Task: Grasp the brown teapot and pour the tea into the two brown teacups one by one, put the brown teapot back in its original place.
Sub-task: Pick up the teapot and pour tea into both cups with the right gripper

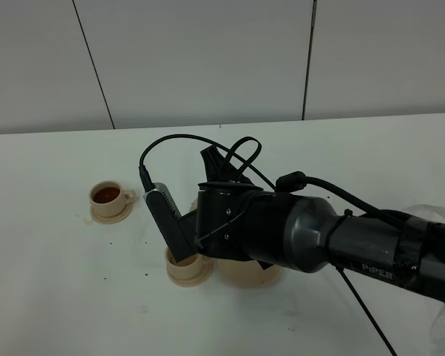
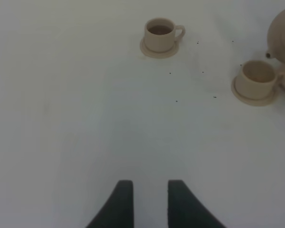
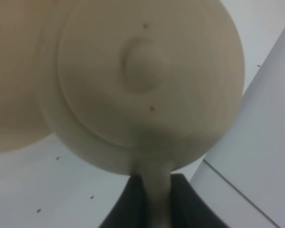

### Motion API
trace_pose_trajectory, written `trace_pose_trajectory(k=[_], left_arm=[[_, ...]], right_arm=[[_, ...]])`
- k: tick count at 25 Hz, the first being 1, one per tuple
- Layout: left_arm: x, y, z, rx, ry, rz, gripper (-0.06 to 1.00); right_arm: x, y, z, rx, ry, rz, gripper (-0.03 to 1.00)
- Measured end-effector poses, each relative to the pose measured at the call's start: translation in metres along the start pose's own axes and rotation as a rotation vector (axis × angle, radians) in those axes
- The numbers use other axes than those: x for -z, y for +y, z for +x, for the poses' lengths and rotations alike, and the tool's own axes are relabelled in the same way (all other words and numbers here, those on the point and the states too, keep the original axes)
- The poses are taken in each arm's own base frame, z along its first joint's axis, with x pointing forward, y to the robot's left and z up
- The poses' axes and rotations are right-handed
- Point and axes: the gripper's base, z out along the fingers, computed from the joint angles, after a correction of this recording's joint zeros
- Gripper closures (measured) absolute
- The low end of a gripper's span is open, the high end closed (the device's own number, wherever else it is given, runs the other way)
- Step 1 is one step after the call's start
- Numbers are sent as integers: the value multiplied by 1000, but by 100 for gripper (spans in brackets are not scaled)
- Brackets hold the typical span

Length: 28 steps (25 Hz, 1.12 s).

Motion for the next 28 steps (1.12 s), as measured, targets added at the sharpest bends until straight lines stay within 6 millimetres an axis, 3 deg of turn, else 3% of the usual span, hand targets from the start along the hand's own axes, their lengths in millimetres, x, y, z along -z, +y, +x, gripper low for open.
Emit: trace_pose_trajectory(k=[28], left_arm=[[0, 0, 0, 0, 0, 0, 70]], right_arm=[[2, -2, -2, 120, 17, 34, 87]])
